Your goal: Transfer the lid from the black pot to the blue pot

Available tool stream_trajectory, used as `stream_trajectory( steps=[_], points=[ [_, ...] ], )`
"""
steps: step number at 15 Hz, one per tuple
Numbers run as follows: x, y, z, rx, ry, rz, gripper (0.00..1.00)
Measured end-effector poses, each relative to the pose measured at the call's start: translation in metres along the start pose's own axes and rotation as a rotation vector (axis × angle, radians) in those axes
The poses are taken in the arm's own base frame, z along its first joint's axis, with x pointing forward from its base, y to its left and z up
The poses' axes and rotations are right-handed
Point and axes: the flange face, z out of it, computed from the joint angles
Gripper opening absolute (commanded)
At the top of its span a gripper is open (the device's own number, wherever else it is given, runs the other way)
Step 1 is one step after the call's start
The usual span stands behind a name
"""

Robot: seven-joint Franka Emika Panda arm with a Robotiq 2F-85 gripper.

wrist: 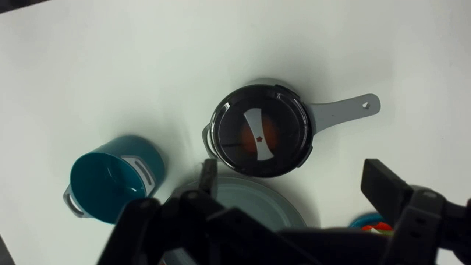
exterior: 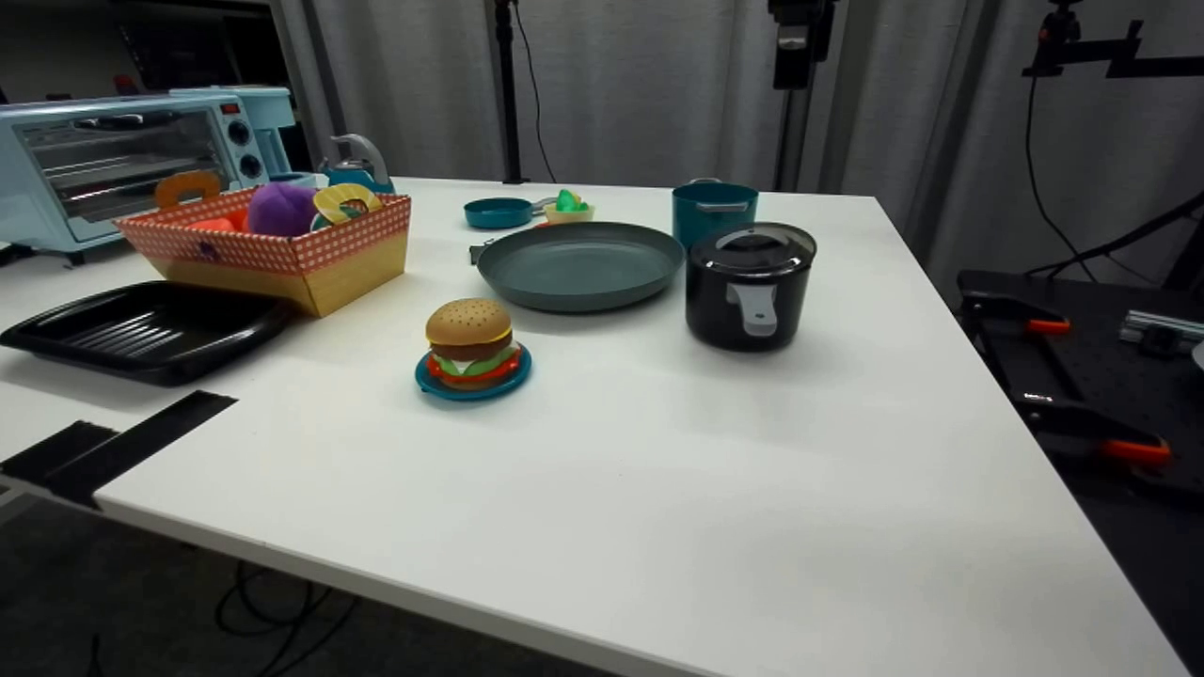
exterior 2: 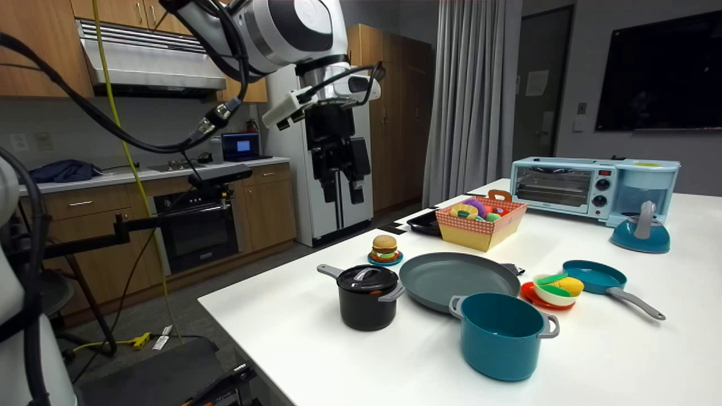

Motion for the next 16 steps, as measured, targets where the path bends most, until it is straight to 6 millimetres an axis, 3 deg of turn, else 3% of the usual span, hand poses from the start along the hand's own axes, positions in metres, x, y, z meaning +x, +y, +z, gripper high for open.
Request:
stream_trajectory(
  steps=[9,16],
  points=[
    [-0.007,-0.018,0.042,-0.022,-0.091,-0.139,1.00],
    [0.000,-0.011,0.073,-0.066,-0.132,-0.216,1.00]
  ],
)
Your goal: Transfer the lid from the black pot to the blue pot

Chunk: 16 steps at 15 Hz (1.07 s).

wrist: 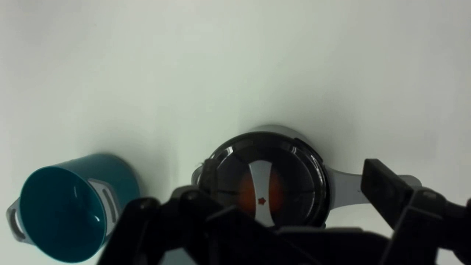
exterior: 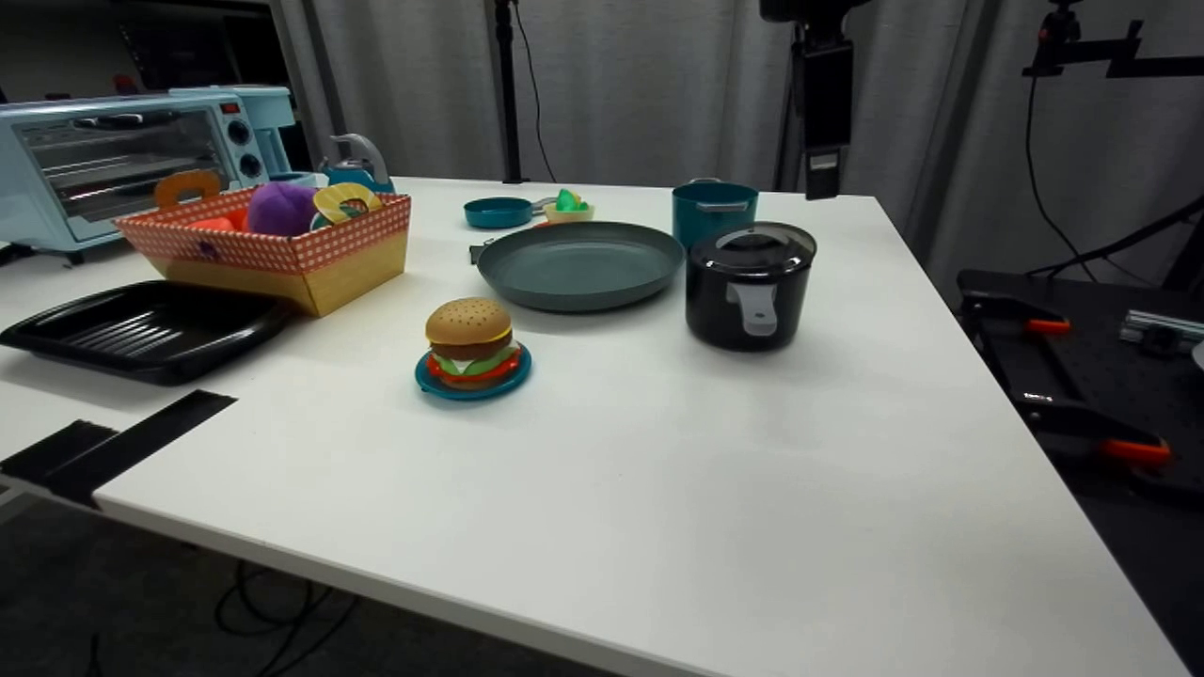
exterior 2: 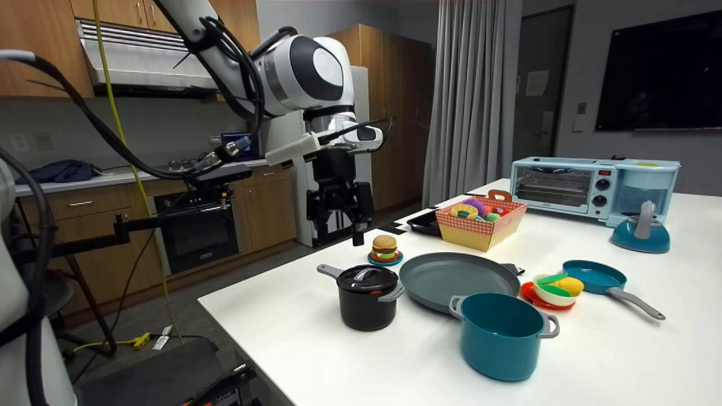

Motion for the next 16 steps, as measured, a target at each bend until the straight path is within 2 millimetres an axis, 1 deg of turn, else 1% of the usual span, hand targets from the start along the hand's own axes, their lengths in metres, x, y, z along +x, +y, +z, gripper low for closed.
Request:
stream_trajectory(
  steps=[6,11,16],
  points=[
    [0.012,0.000,0.017,0.017,0.020,-0.014,1.00],
    [0.021,0.006,0.032,0.003,0.032,-0.036,1.00],
    [0.031,0.008,0.041,-0.019,0.046,-0.067,1.00]
  ],
)
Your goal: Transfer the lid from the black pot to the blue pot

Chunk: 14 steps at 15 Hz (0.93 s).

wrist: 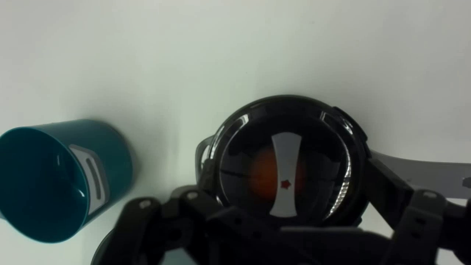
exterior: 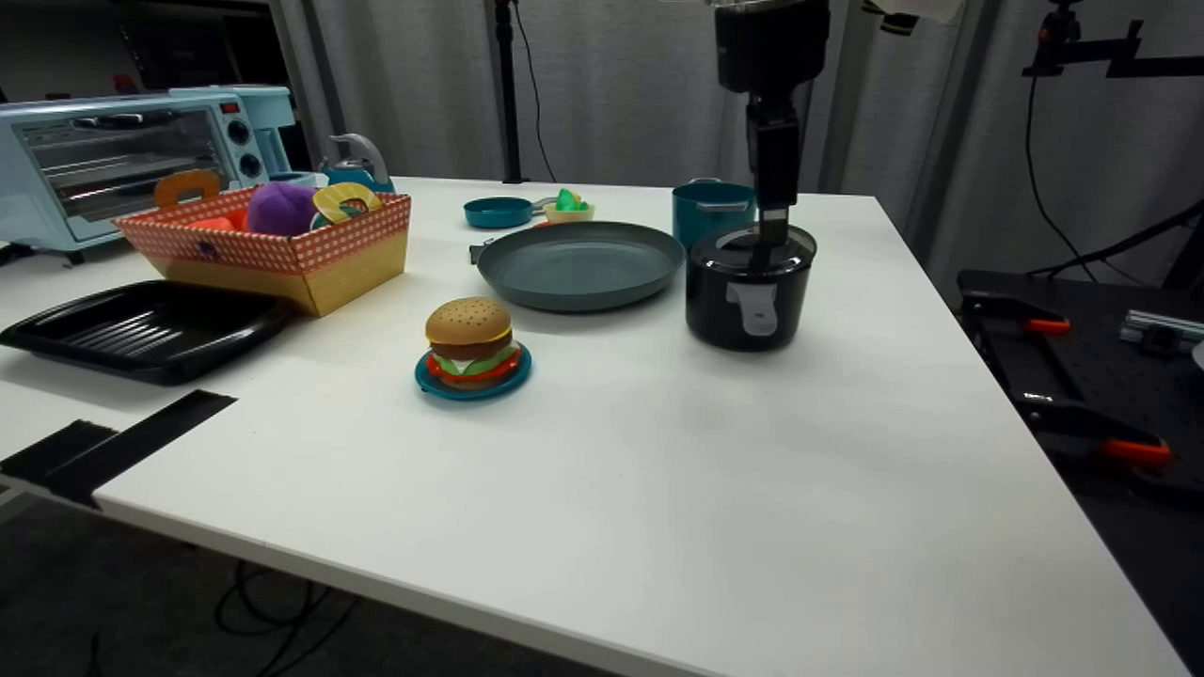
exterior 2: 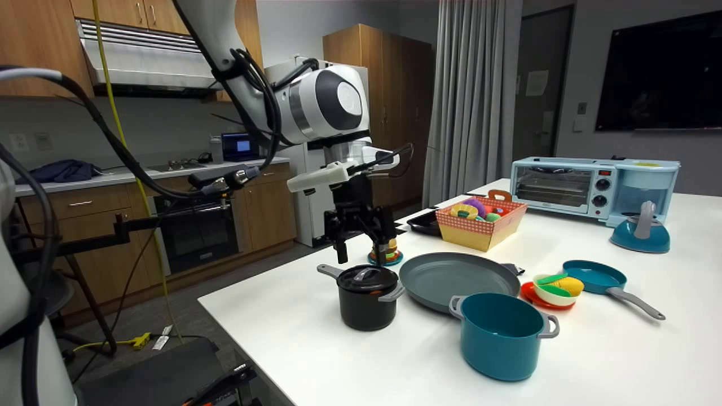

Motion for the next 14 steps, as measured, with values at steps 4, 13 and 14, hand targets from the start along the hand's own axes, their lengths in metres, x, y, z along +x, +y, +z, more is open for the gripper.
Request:
stream_trajectory(
  steps=[4,13,14],
  points=[
    [0.011,0.001,0.003,0.001,0.003,-0.008,0.75],
    [0.024,0.000,0.009,0.009,-0.004,-0.015,0.10],
    [0.024,0.000,0.010,0.009,-0.005,-0.015,0.02]
  ],
)
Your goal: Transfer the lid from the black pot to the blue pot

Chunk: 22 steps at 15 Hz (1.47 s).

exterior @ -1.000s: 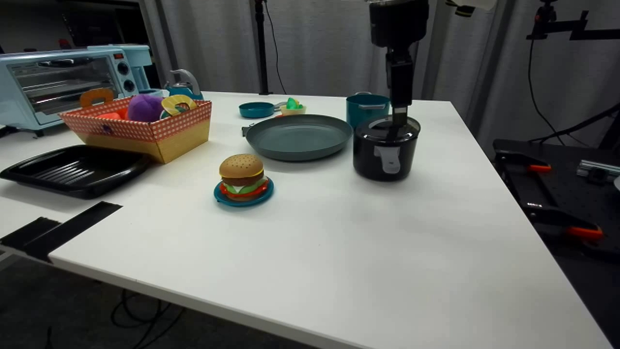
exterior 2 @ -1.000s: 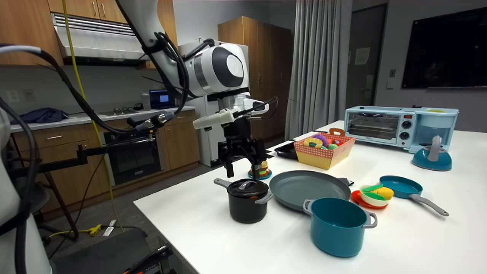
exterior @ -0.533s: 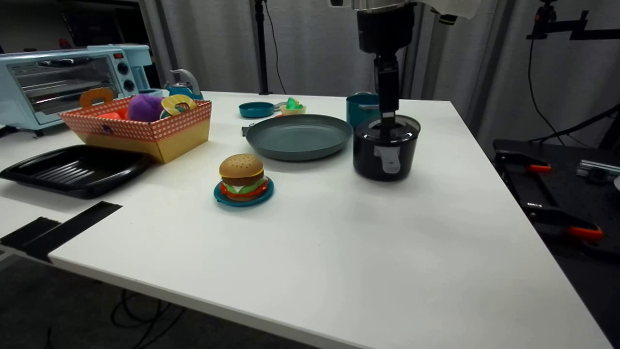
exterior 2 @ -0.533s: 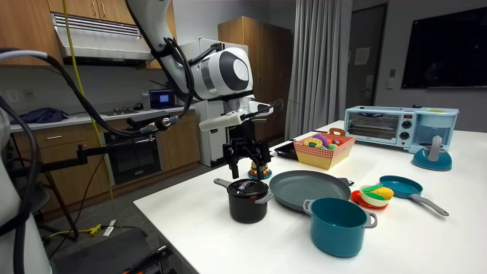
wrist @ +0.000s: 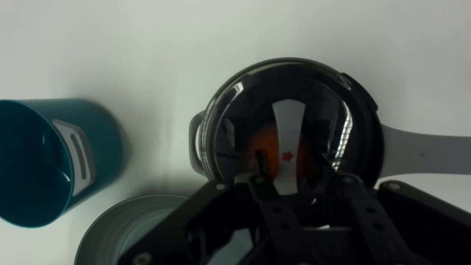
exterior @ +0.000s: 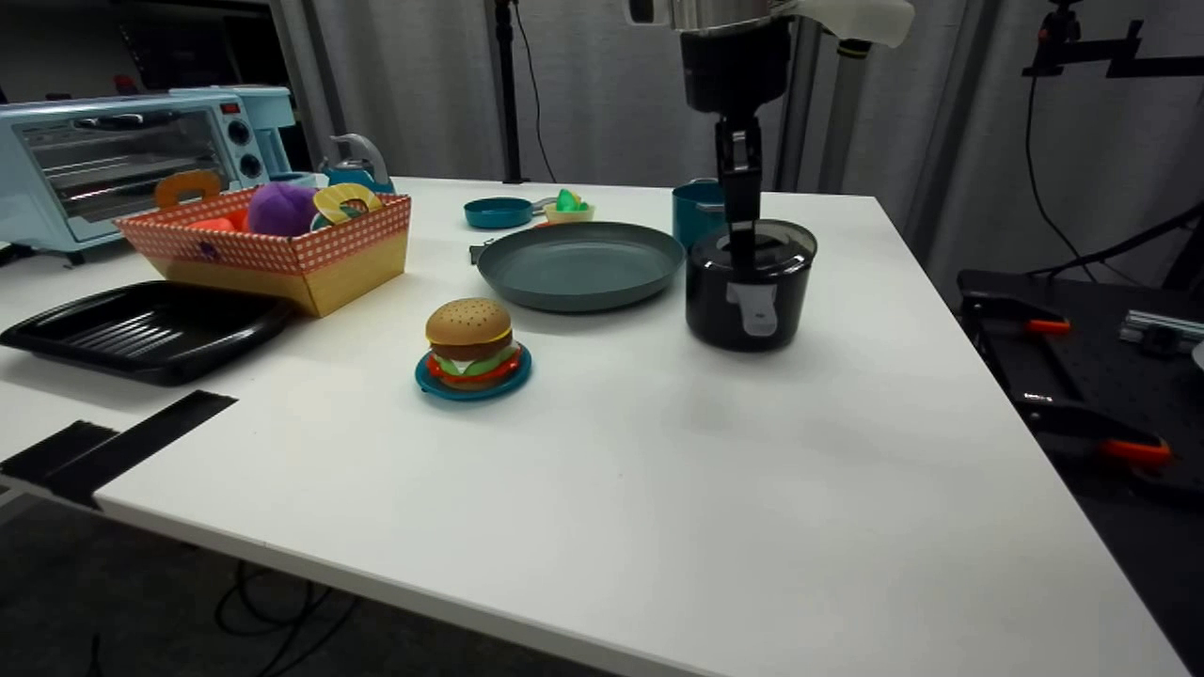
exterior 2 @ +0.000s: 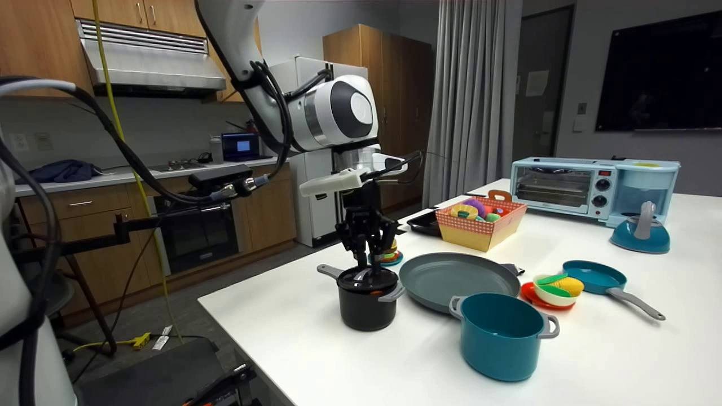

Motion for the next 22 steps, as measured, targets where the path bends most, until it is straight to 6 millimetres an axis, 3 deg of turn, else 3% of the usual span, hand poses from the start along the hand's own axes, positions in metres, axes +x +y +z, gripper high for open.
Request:
stream_trajectory(
  steps=[11,21,22],
  points=[
    [0.0014,0.0003,-0.0009,0.000,0.005,0.017,0.04],
    [0.0068,-0.0033,-0.0023,0.017,0.048,0.191,0.04],
    [0.0069,0.0041,-0.0066,0.013,0.046,0.206,0.04]
  ],
)
